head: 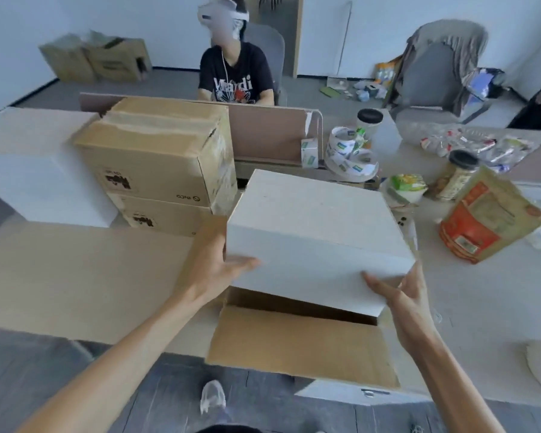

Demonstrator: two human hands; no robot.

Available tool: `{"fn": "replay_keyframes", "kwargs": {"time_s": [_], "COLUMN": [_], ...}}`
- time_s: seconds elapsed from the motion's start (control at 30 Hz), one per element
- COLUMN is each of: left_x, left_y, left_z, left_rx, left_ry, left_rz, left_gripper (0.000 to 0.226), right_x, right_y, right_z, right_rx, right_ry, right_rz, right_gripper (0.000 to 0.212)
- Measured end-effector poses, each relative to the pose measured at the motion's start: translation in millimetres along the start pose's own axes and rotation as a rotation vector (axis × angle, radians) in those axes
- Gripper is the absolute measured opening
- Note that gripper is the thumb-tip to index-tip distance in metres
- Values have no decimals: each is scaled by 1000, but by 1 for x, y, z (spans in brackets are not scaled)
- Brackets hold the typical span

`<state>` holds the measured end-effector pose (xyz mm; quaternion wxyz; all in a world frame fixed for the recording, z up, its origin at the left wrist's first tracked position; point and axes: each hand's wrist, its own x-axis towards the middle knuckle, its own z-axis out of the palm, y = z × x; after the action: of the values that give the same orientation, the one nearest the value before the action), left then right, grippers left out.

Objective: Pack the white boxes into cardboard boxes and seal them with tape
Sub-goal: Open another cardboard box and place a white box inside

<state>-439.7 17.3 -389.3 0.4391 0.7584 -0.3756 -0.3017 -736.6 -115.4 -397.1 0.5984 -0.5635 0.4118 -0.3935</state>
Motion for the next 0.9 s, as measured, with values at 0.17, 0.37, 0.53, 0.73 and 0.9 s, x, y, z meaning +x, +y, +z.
{"fn": "replay_keyframes", "kwargs": {"time_s": [0.17,0.37,0.53,0.73,0.9], "left_x": [-19,-12,3,8,12], "left_y": [-4,-13,-27,-56,-75], "left_z": [15,23,23,32,23], "left_rx": [35,59,1,-36,121], "left_ry": [34,-2,-28,-91,-260], "left_rz": [-93,-120,-101,-44,-41], "left_gripper": [64,64,65,57,90], "right_x": [-5,1,12,13,11], "right_y": [32,30,28,37,42], "right_z": [-9,-12,-2,7,-2], "right_rx": [15,-5,-43,-175,-397], "right_ry": [-13,49,157,183,64], "right_rz": [63,163,207,252,287], "right_gripper": [57,43,52,41,46]}}
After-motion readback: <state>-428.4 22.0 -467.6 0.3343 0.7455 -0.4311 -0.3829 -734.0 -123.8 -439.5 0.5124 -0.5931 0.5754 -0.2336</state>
